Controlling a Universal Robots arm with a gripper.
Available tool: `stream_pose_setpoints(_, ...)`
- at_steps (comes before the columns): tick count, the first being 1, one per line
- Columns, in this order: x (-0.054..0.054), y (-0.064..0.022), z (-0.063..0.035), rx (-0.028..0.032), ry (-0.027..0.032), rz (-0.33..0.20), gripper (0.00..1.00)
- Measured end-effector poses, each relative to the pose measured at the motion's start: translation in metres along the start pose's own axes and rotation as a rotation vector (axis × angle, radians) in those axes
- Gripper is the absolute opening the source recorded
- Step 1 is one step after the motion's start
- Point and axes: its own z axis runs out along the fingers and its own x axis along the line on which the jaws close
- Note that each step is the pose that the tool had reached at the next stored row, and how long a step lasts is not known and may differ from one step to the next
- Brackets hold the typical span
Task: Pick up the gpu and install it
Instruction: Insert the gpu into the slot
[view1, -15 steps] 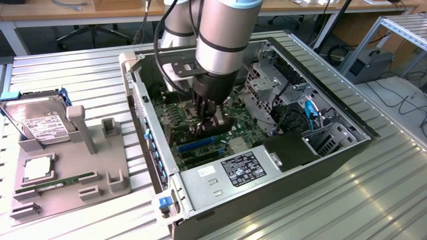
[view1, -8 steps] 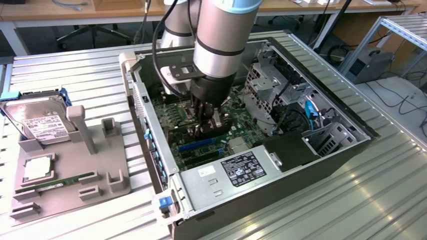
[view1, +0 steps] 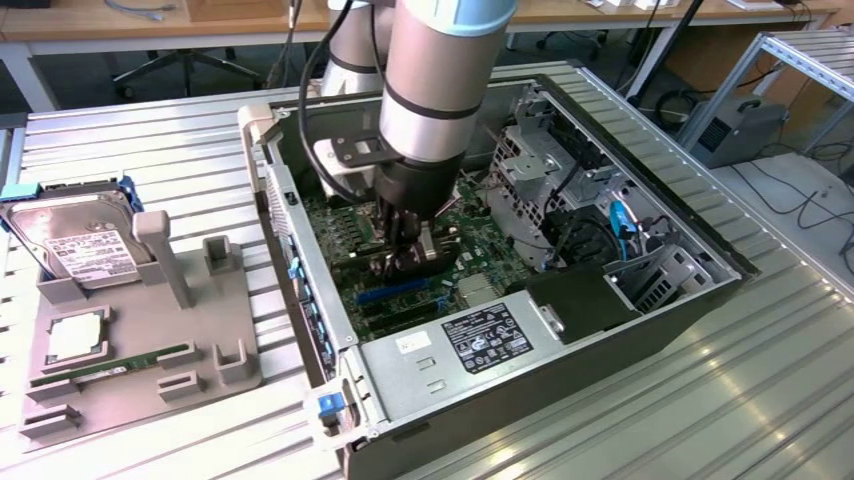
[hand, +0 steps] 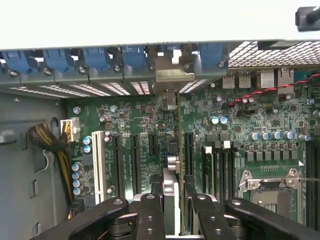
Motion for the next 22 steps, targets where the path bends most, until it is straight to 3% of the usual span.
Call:
stream_pose_setpoints(3, 0.0000, 0.0000, 0.0014, 0.0001, 0.0016, 0.001, 0.27)
stream_pose_setpoints(7, 0.0000, 0.0000, 0.0023, 0.0003, 0.0105, 0.002, 0.27)
stream_pose_setpoints(22, -0.0010, 0.0029, 0.0069, 0.0004, 0.0107, 0.009, 0.27)
